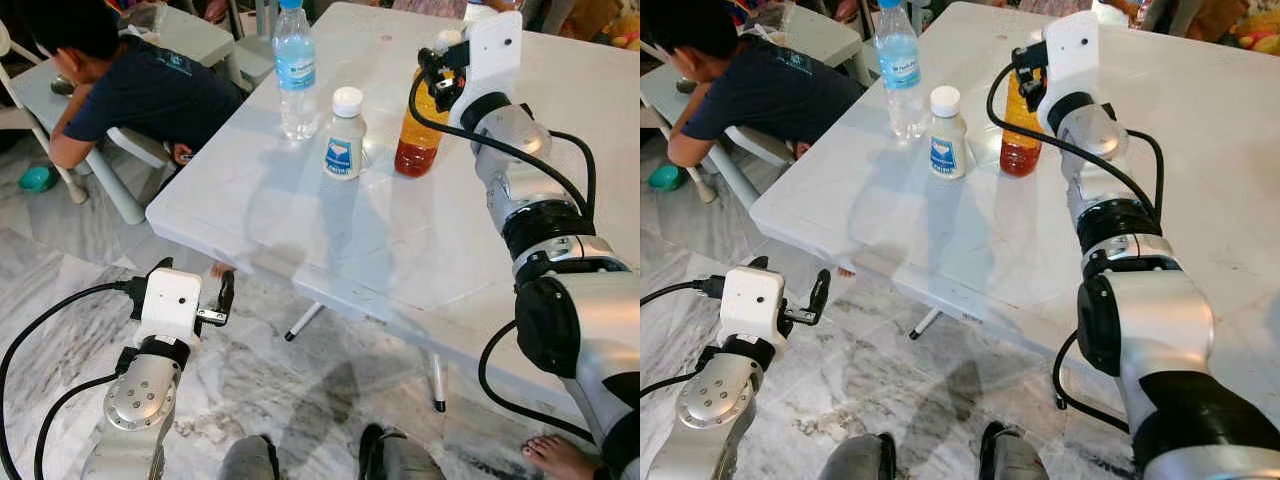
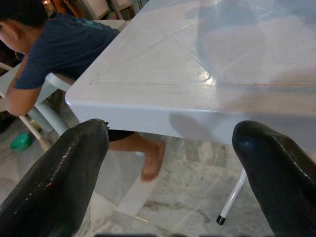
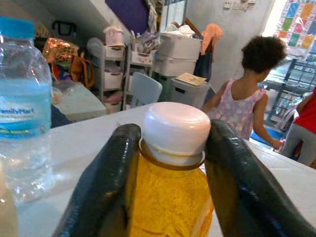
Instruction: Restocking fridge
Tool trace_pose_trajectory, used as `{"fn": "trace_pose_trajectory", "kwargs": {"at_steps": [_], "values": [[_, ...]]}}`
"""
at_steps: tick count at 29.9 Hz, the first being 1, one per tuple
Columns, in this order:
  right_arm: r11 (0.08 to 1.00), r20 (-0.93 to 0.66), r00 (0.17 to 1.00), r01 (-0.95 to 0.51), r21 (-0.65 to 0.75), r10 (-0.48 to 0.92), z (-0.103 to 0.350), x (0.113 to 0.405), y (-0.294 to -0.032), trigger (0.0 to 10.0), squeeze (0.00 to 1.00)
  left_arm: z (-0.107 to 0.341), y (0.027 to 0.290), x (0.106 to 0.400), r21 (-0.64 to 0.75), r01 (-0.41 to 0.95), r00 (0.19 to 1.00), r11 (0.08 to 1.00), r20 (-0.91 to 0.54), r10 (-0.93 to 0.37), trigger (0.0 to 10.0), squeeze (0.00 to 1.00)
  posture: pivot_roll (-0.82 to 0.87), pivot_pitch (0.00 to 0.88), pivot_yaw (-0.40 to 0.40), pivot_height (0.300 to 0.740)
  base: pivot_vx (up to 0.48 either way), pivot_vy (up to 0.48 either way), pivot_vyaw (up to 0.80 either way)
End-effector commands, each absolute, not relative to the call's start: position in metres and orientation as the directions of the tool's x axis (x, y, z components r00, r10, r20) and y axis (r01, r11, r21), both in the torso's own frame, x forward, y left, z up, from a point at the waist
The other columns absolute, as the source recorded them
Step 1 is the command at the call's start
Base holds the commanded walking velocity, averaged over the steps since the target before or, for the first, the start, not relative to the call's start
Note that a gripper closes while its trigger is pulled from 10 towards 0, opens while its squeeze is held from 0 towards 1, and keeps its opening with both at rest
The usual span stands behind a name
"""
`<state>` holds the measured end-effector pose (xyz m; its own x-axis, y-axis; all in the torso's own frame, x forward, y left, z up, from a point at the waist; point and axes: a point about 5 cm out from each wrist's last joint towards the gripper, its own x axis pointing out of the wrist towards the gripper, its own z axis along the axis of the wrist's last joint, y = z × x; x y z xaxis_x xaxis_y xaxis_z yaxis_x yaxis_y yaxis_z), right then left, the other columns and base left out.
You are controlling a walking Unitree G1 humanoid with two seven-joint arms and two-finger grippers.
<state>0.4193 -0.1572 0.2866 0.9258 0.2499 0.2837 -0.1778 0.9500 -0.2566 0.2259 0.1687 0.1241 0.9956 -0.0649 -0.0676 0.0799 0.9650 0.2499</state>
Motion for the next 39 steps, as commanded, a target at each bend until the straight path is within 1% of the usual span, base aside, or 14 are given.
{"fn": "trace_pose_trajectory", "kwargs": {"at_steps": [1,33,34,35,36,37,39], "values": [[0.95,0.258,0.932,-0.192,-0.246,0.255,0.285,0.421,-0.156,0.0,0.0,0.123,0.17,0.224,0.258,0.087,0.994,0.962,-0.082,-0.068,10.0,0.0,0.23,0.208,0.052,0.74,0.0,0.0,0.0],[0.948,0.255,0.93,-0.202,-0.246,0.264,0.283,0.42,-0.154,0.0,0.0,0.122,0.17,0.224,0.259,0.09,0.994,0.962,-0.086,-0.07,10.0,0.0,0.22,0.207,0.054,0.74,0.0,0.0,0.0],[0.955,0.309,0.919,-0.175,-0.24,0.246,0.255,0.403,-0.147,9.3,0.0,0.12,0.163,0.243,0.227,0.075,0.997,0.971,-0.05,-0.065,10.0,0.0,0.09,0.021,-0.014,0.74,0.0,0.0,0.0],[0.955,0.309,0.919,-0.175,-0.24,0.246,0.255,0.403,-0.147,9.3,0.0,0.12,0.163,0.243,0.227,0.075,0.997,0.971,-0.05,-0.065,10.0,0.0,0.09,0.021,-0.014,0.74,0.0,0.0,0.0],[0.974,0.396,0.902,-0.093,-0.206,0.17,0.231,0.368,-0.148,10.0,0.0,0.118,0.15,0.264,0.183,0.065,0.998,0.981,-0.009,-0.064,10.0,0.0,0.08,0.007,-0.022,0.74,0.0,0.0,0.0],[0.978,0.419,0.897,-0.061,-0.197,0.14,0.229,0.361,-0.15,10.0,0.0,0.117,0.147,0.268,0.172,0.063,0.998,0.983,-0.001,-0.064,10.0,0.0,0.08,0.006,-0.023,0.74,0.0,0.0,0.0],[0.979,0.427,0.895,-0.046,-0.2,0.13,0.231,0.362,-0.152,10.0,0.0,0.117,0.147,0.268,0.169,0.063,0.998,0.984,-0.001,-0.064,10.0,0.0,0.08,0.003,-0.025,0.74,0.0,0.0,0.0]]}}
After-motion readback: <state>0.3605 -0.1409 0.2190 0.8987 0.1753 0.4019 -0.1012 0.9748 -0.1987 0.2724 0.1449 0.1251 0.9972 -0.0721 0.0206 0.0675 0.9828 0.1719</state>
